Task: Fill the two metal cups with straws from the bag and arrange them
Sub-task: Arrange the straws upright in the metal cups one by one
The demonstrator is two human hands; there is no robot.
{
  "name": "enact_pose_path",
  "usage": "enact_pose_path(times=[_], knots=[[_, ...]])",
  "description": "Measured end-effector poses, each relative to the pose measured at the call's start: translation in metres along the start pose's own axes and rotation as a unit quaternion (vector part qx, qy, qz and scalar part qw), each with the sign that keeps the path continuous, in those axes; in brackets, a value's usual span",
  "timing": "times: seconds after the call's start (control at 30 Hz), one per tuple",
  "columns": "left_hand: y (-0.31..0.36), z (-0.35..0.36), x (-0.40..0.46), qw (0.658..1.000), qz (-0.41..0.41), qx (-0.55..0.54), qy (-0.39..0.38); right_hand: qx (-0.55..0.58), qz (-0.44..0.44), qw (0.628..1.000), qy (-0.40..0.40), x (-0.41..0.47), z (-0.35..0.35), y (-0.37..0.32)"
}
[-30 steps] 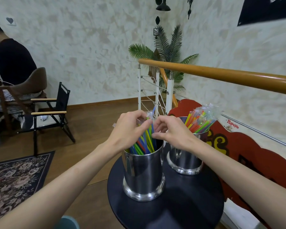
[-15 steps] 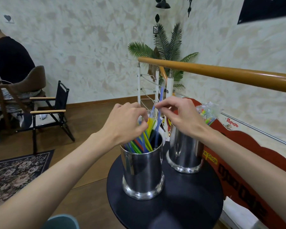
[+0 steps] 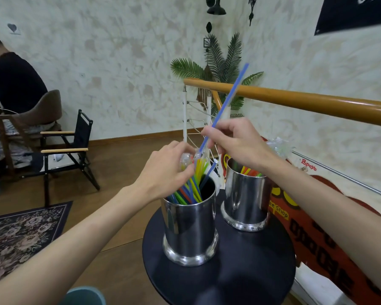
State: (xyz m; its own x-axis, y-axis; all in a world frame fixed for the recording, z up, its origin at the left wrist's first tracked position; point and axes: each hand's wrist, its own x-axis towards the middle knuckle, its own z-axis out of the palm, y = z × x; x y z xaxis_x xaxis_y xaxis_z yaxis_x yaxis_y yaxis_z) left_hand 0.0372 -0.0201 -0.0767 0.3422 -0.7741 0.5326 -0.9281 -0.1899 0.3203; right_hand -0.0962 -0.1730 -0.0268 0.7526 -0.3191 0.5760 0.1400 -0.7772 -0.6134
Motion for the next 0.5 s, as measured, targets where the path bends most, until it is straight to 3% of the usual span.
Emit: enact_pose_path(times=[0.23, 0.5], knots=[[0.006, -0.010, 0.001, 0.985, -0.031, -0.150, 0.084, -0.062, 0.070, 0.990, -0.104, -0.017, 0.028, 0.011], [0.015, -0.016, 0.018, 0.970, -0.024, -0.193, 0.145, -0.172, 0.073, 0.961, -0.206, -0.024, 0.043, 0.024]])
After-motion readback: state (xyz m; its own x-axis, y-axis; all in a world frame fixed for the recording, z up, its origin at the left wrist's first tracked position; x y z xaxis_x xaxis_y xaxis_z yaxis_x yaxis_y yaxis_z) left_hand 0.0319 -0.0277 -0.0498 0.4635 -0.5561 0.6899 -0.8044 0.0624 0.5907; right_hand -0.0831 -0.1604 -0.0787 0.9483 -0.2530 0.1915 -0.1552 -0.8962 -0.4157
